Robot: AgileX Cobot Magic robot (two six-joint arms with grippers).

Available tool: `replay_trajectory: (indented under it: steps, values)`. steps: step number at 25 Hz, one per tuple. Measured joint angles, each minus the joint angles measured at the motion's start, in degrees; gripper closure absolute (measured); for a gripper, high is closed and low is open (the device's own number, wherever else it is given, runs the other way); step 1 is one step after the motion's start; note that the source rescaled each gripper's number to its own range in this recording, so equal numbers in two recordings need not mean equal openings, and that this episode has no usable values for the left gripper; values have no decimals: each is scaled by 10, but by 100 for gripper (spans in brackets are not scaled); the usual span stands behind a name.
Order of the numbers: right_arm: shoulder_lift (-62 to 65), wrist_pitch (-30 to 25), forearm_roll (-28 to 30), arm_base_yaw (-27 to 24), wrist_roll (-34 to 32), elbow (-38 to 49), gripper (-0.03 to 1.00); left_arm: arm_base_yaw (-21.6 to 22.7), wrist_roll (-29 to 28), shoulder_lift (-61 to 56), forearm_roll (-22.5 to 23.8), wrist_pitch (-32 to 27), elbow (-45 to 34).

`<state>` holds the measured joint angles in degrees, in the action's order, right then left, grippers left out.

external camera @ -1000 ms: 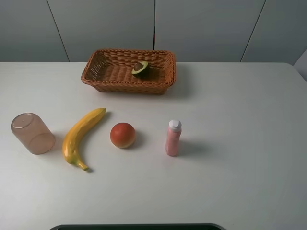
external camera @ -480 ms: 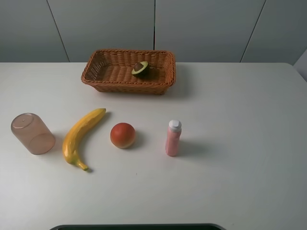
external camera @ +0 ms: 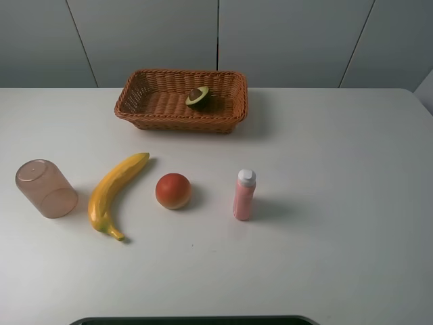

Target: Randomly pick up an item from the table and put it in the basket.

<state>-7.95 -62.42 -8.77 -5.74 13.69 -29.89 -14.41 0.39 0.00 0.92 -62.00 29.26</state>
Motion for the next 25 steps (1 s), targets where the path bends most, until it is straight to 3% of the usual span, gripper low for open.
replay_trajectory:
  steps: [25]
  values:
    - [79, -7, 22, 5, -29, 5, -3, 0, 0, 0, 0, 0, 0]
